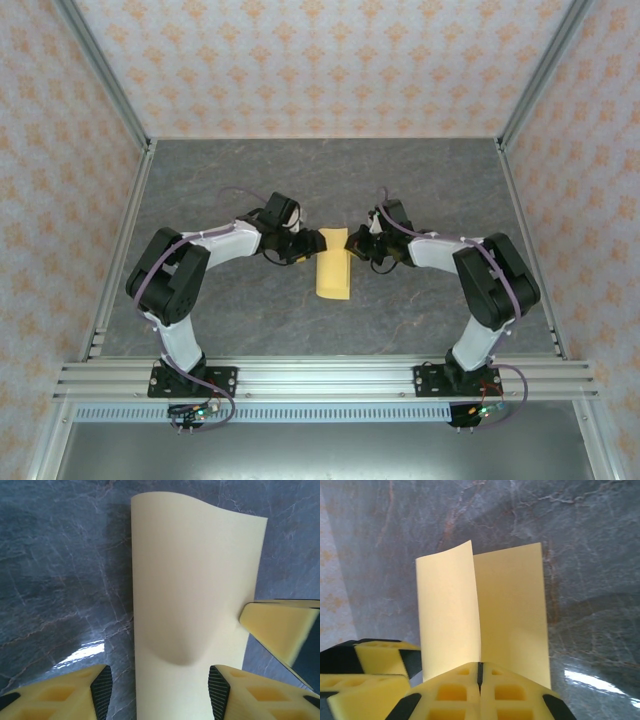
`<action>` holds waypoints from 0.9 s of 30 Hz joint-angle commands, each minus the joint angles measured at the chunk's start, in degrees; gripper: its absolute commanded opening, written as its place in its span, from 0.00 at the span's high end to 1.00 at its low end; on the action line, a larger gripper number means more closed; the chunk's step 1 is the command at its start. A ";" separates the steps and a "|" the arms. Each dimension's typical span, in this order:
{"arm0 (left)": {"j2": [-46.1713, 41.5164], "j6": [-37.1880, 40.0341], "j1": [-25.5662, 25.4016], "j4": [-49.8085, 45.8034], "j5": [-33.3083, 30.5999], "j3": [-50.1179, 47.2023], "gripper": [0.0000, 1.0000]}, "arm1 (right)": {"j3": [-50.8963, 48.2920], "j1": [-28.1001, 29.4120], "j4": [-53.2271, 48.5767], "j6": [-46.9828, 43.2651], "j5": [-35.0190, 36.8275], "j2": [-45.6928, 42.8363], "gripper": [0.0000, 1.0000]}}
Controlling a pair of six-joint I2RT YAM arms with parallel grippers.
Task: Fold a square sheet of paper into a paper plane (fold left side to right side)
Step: First fold in half a square sheet of paper at the center of the table.
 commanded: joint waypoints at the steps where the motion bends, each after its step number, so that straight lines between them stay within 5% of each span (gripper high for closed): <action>1: 1.33 2.11 -0.78 -2.84 -1.98 2.47 0.44 | 1.89 0.44 -2.36 -2.09 1.94 0.87 0.95; 9: 3.56 2.29 -1.39 -3.80 -2.61 3.19 0.49 | 1.61 0.59 -3.39 -2.66 4.06 -0.71 0.86; 19: 5.87 2.39 -2.53 -6.64 -4.56 5.64 0.54 | 2.70 0.57 -13.86 -7.97 15.39 -7.77 0.54; 27: 9.20 1.89 -3.52 -8.85 -6.51 7.47 0.54 | 2.05 0.52 -17.74 -9.69 22.03 -14.09 0.49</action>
